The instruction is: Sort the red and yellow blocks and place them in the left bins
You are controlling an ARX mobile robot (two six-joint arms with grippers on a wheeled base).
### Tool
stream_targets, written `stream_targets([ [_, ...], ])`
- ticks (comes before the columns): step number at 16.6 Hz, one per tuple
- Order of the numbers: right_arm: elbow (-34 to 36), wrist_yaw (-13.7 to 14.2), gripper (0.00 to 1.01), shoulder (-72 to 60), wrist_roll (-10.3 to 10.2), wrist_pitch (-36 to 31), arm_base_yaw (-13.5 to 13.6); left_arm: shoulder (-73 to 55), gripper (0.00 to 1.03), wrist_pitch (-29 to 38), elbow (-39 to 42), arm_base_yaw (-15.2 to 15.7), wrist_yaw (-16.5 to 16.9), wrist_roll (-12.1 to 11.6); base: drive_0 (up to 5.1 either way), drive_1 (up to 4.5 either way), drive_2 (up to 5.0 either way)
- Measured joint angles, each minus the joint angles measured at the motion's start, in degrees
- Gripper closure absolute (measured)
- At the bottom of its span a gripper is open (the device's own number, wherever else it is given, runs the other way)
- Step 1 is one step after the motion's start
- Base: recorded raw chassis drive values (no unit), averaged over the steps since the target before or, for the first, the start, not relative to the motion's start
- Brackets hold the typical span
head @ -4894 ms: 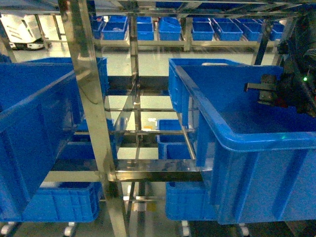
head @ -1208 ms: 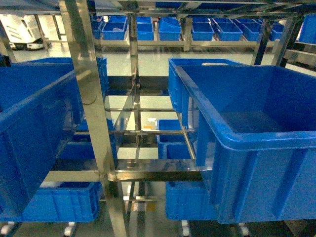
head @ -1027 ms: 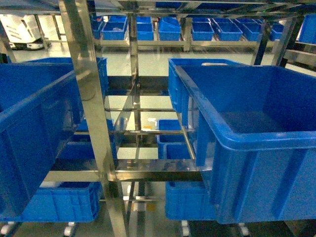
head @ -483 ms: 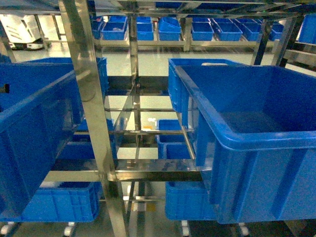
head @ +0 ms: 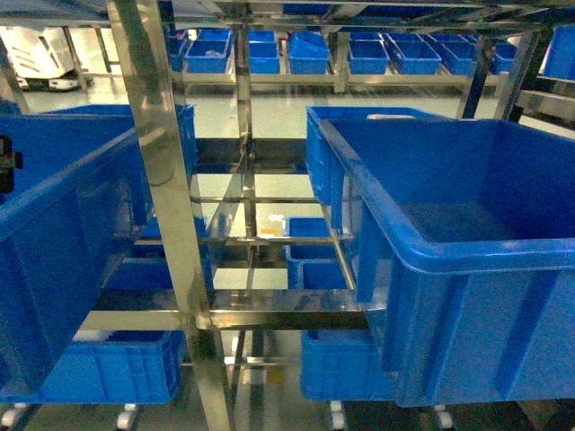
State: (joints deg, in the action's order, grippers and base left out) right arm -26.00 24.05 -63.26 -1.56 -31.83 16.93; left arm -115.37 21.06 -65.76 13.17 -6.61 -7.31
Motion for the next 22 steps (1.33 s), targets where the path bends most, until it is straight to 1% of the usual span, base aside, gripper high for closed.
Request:
stream_targets([
  [2,0.00,0.00,0.03,0.00,0.00,0.02,0.02,0.31,0.03,0.07,0.44,-0.39,0.66,0.76,0.0,0.00,0.0],
  [3,0.00,0.00,0.03,0.00,0.00,0.00,0.00,1.77,0.06,0.57,2.19,-0.74,0.96,1.66,0.0,0.00,0.0],
  [4,0.00,0.00,0.03,0.00,0.00,0.02,0.00,3.34,0.05,0.96,3.54,-1.16,1.33,2.47,0.0,0.00,0.0],
  [5,0.00,0.00,0.03,0.00,0.00,-0.04,0.02,6.32,0.05,0.85,5.11,-1.33,2.82,4.44,0.0,0.00,0.0],
  [6,0.00,0.00,0.03,0.00,0.00,0.00,0.00,8.24,0.05,1.44,6.54,-1.40,3.10,5.40,0.0,0.00,0.0],
  [7,0.00,0.00,0.03,0.00,0.00,0.00,0.00,10.84,0.05,1.77,8.76,-1.31,4.00,6.95,0.0,0.00,0.0],
  [8,0.00,0.00,0.03,0.00,0.00,0.02,0.02,12.90,0.05,2.23,10.95,-1.27,5.03,7.78,0.0,0.00,0.0],
  [12,0.00,0.00,0.03,0.00,0.00,0.02,0.00,15.91,0.05,2.78,14.38,-1.36,5.49,8.28,0.0,0.00,0.0],
  [14,0.00,0.00,0.03,0.00,0.00,0.00,0.00,22.25,0.05,3.02,19.47,-1.51,7.17,9.27,0.0,0.00,0.0],
  [15,0.00,0.00,0.03,0.00,0.00,0.00,0.00,25.18,0.05,4.07,20.87,-2.10,8.50,9.29,0.0,0.00,0.0],
  [16,0.00,0.00,0.03,-0.02,0.00,0.00,0.00,28.57,0.05,4.44,21.57,-2.71,10.93,9.27,0.0,0.00,0.0],
  [18,0.00,0.00,0.03,0.00,0.00,0.02,0.00,35.04,0.05,4.85,23.78,-4.52,11.74,9.77,0.0,0.00,0.0],
  [19,0.00,0.00,0.03,0.00,0.00,0.00,0.02,38.82,0.05,5.77,25.88,-6.10,11.69,9.92,0.0,0.00,0.0],
  [22,0.00,0.00,0.03,0.00,0.00,0.02,0.00,50.99,0.05,3.82,32.13,-11.89,7.08,11.58,0.0,0.00,0.0],
])
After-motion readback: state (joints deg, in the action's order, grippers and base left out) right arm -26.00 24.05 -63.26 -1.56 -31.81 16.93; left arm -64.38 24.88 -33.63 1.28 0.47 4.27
